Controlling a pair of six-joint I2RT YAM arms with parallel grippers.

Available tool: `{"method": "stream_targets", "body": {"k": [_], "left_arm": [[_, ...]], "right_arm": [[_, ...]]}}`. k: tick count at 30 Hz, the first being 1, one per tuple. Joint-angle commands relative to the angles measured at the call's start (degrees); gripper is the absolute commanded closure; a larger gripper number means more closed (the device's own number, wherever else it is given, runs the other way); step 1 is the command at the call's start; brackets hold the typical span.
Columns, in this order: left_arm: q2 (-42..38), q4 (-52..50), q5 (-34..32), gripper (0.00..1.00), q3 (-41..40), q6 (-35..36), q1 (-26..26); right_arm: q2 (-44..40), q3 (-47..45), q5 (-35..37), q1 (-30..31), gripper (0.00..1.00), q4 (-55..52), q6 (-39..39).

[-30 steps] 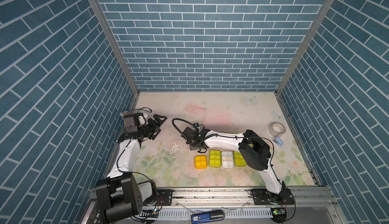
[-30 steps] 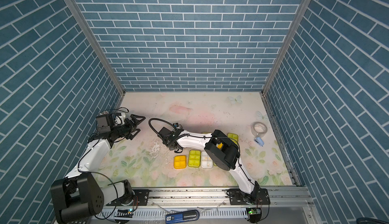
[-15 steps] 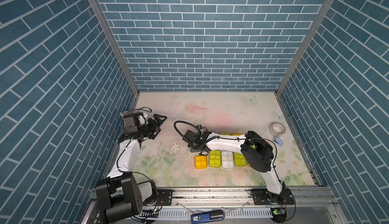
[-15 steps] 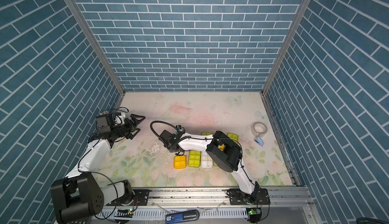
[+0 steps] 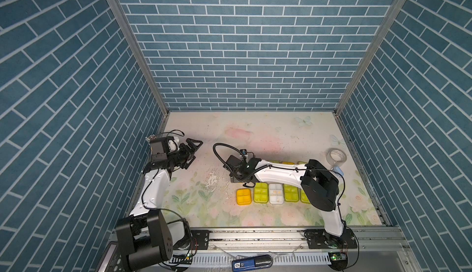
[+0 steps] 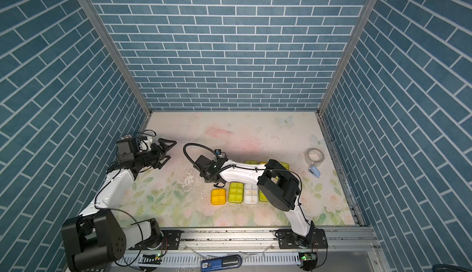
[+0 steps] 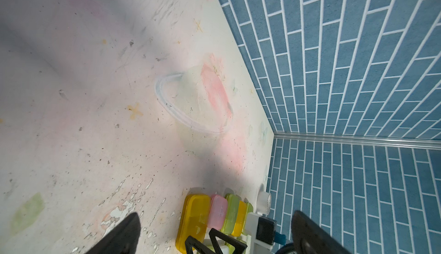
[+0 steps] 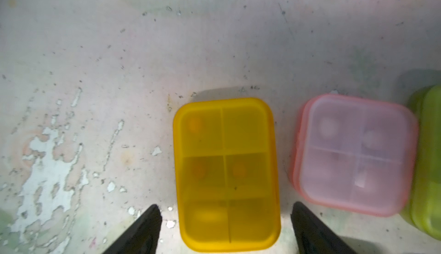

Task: Close pillboxes
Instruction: Move the pillbox to the center of the board.

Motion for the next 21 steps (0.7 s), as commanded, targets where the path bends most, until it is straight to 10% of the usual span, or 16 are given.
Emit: {"method": "stream_targets", "body": {"k": [1,11,21], "left_arm": [[-0.46,2.26,1.68,0.00,-0.93,0.33,-0.58],[-5.63,-3.03,-1.96,0.00,2.57,8.61,-6.82],[-16.48,-14.85,-27.31,0.00,8.39,24.29,-21.86]], "right_arm": [[-4.33,-0.95,2.62,0.10,0.13,-1.31,-1.00],[-19.55,-4.38,6.41,-4.14,0.11,-0.08,-15.37],[-43.31,-15.02,6.03,-11.66,0.09,7.56,-35.51]]}}
